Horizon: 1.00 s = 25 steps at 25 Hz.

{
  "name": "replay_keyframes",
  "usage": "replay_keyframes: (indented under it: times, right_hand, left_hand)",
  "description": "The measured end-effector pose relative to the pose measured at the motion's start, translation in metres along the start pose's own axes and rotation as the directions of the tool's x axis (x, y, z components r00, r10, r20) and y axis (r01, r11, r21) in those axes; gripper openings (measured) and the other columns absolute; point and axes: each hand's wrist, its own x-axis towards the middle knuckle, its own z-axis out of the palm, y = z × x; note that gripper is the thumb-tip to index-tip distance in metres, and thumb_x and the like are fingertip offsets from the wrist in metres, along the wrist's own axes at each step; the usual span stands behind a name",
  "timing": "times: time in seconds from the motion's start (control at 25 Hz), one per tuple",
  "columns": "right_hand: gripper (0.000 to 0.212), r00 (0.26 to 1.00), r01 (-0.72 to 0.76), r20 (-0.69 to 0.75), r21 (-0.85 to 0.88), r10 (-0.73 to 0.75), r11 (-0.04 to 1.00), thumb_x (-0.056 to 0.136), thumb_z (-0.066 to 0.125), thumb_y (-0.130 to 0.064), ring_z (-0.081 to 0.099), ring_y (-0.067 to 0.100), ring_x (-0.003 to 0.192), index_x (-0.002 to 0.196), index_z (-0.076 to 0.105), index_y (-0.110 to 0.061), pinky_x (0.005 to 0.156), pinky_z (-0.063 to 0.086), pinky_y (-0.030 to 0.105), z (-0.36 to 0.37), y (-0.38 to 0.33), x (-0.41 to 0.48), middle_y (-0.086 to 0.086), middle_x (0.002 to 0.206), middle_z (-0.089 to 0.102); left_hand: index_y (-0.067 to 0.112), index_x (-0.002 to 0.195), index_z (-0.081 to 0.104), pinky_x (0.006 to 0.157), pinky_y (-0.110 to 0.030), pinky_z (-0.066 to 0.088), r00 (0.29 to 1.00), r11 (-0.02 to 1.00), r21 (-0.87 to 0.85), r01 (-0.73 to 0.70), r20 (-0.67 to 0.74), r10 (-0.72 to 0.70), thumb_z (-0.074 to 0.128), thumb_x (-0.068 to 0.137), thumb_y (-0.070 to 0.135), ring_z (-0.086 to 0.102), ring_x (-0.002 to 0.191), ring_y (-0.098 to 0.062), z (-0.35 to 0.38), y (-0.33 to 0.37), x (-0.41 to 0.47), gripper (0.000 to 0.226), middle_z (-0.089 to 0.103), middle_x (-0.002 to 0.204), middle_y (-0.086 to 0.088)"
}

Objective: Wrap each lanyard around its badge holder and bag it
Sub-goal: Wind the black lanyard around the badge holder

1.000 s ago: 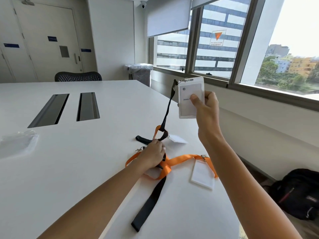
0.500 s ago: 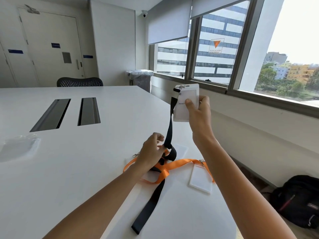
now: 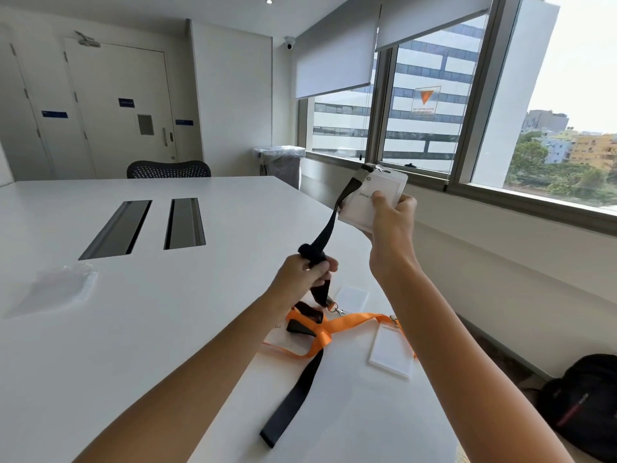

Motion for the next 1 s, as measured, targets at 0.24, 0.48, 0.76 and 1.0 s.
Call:
replay_keyframes:
  times: [0.24,0.48,0.76,1.0]
  right_hand:
    - [0.014,0.995,-0.034,0.088,-0.056,0.039,0.998,0.1,0.047,-0.019,0.058,0.025,0.102,0.11,0.038,-0.018,0.095,0.051,0.046,0.003,0.011,-0.006,0.006,0.109,0.054]
    - [0.013,0.955,0.013,0.296,-0.143,0.03,0.99,0.099,0.05,-0.019,0.053,0.019,0.096,0.109,0.041,-0.02,0.086,0.051,0.042,0.038,0.033,-0.033,-0.001,0.102,0.054]
    - [0.007,0.845,0.14,0.534,-0.249,0.015,0.958,0.098,0.051,-0.019,0.057,0.008,0.08,0.102,0.046,-0.019,0.059,0.043,0.02,0.099,0.079,-0.105,-0.008,0.093,0.057]
    - [0.007,0.79,0.119,0.606,-0.301,0.094,0.946,0.099,0.05,-0.018,0.067,0.038,0.095,0.103,0.045,-0.017,0.082,0.056,0.051,0.146,0.103,-0.179,0.003,0.103,0.062]
  left_hand:
    - [0.014,0.094,0.068,0.079,0.001,0.039,0.847,0.89,0.392,-0.234,-0.367,0.385,0.051,0.099,0.018,0.06,0.088,-0.001,-0.029,0.04,-0.016,0.018,0.067,0.089,0.011]
    - [0.006,0.098,0.068,0.081,-0.005,0.042,0.751,0.844,0.451,-0.292,-0.438,0.494,0.052,0.098,0.014,0.059,0.091,0.008,-0.07,0.056,-0.059,0.019,0.07,0.096,0.003]
    - [0.001,0.09,0.067,0.071,-0.001,0.038,0.757,0.836,0.549,-0.017,-0.539,0.369,0.048,0.097,0.001,0.059,0.081,0.011,-0.159,0.022,-0.147,0.021,0.068,0.087,0.0]
    - [0.005,0.088,0.065,0.072,0.003,0.035,0.749,0.768,0.606,0.208,-0.603,0.274,0.045,0.096,0.0,0.058,0.085,0.003,-0.252,-0.004,-0.226,0.022,0.067,0.087,0.006]
